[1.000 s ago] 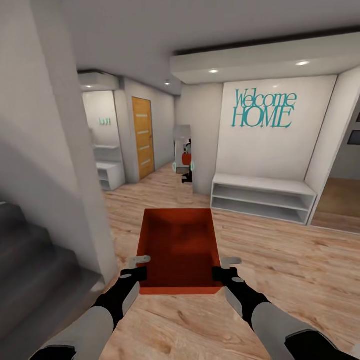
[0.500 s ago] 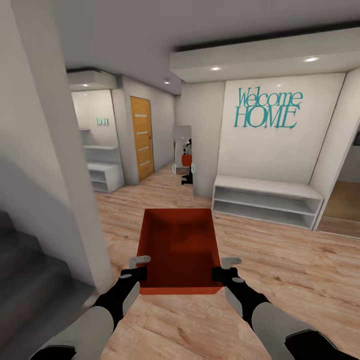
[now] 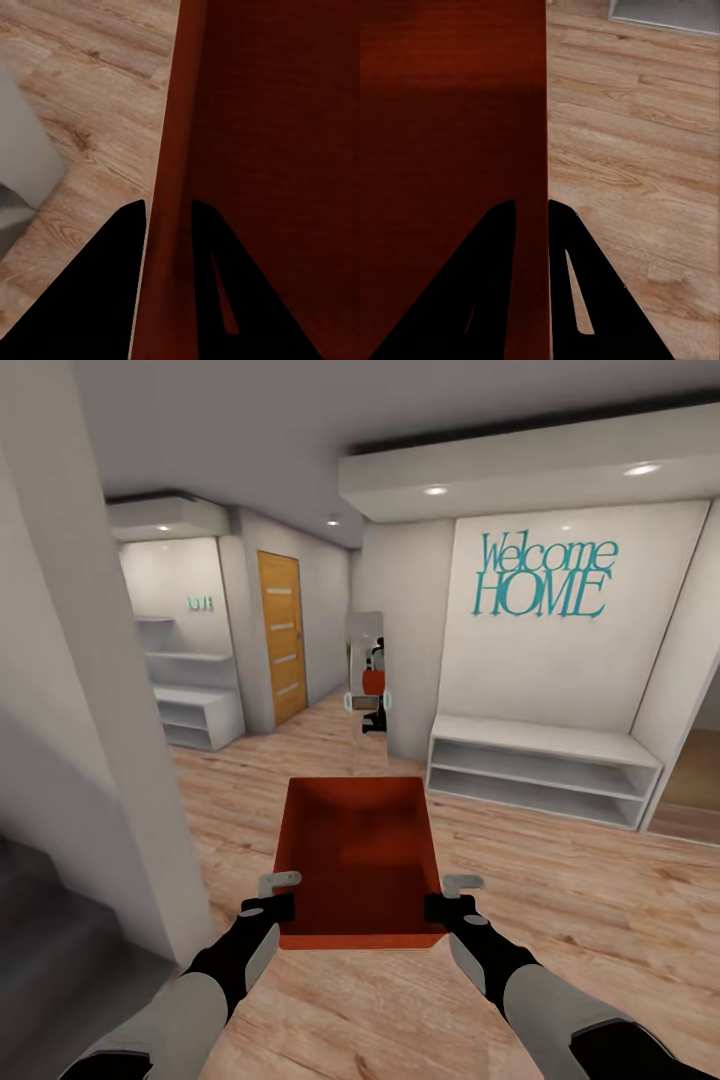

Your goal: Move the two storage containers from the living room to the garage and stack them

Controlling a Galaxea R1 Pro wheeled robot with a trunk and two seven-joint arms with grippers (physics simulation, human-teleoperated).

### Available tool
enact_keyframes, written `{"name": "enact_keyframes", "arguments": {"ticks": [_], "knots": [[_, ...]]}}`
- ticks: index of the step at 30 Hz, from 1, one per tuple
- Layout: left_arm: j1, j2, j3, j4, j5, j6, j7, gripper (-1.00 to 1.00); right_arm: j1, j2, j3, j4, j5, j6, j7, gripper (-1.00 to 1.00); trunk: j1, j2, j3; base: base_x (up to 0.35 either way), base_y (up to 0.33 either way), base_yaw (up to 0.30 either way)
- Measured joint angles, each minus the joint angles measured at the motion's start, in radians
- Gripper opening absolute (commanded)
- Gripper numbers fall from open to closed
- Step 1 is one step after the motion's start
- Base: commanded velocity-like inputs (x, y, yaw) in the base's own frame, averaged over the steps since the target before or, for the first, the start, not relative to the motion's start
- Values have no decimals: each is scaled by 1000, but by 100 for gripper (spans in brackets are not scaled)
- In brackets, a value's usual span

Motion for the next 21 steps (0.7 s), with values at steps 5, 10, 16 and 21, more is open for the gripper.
{"name": "enact_keyframes", "arguments": {"ticks": [5, 10, 16, 21], "knots": [[0, 0, -1, 0, 1, 0, 1, -100, 0, -1, 0, 0, 0, 0, 1, -100, 0, 0, 0, 322, 0, 0], [0, 2, -1, 0, 2, 0, -1, -100, 0, 1, -3, 1, 2, 0, 1, -100, 0, 0, 0, 321, 0, 0], [0, 1, -1, 0, 1, 0, -1, -100, 0, 1, -2, 0, 2, 0, 1, -100, 0, 0, 0, 322, 0, 0], [0, 2, -1, 0, 2, 0, -2, -100, 0, 1, -3, 1, 2, 0, 0, -100, 0, 0, 0, 322, 0, 0]]}}
